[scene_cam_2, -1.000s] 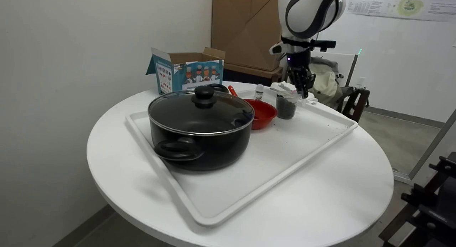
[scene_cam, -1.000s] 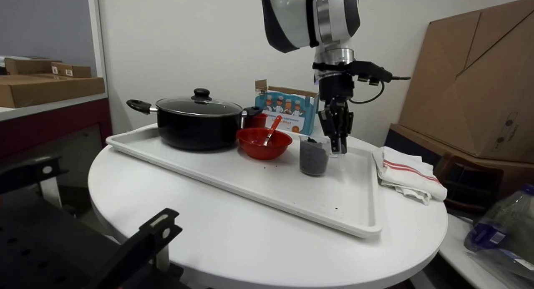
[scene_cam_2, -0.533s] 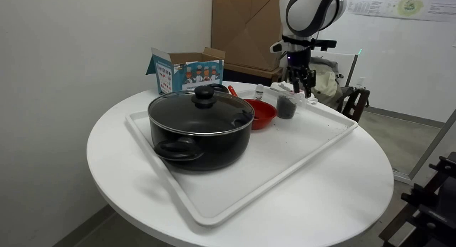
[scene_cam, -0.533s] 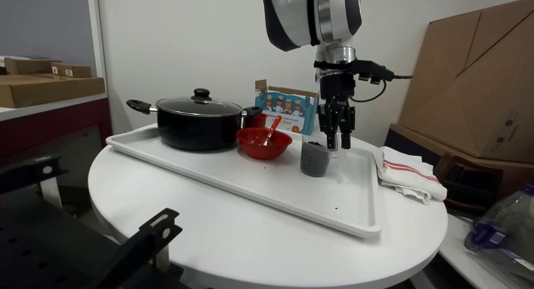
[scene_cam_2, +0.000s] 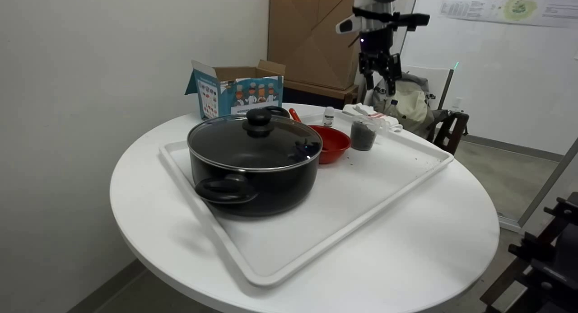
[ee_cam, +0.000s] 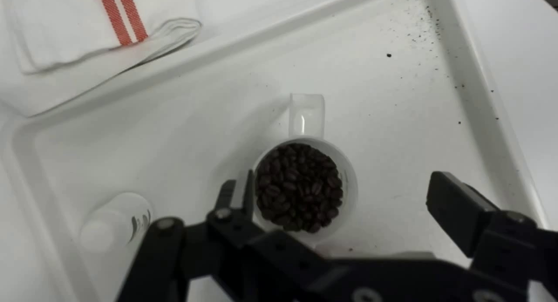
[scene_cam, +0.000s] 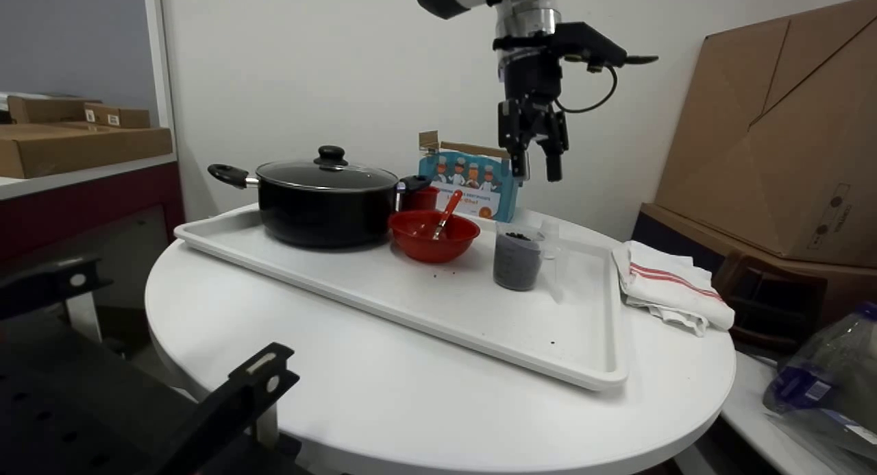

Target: Pour some of the contents of the colourless jar into the orange bowl

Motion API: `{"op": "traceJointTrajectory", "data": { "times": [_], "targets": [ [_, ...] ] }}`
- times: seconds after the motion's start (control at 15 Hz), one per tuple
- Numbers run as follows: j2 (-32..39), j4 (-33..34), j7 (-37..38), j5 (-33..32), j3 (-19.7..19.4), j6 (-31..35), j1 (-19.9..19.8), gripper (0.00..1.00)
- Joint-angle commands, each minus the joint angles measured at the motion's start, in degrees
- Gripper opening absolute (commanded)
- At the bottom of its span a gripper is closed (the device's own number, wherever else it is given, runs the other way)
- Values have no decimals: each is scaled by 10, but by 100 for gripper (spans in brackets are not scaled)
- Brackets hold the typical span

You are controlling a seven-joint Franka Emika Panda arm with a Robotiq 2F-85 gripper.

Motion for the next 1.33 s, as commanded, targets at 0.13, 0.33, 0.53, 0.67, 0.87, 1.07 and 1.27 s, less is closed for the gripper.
{"op": "traceJointTrajectory", "data": {
  "times": [0.13,0.33,0.53,0.67,0.87,1.07,1.27],
  "targets": [
    [-123,-68,102,7,-3,-58,45,100],
    [-161,-72,181,30,3,-84,52,100],
    [-180,-58,232,81,9,-133,49,100],
    [-186,-54,277,106,10,-146,50,100],
    [-189,-53,357,150,17,-151,56,100],
    [-205,-75,441,189,33,-120,68,100],
    [-188,-57,426,170,36,-125,70,100]
  ]
}}
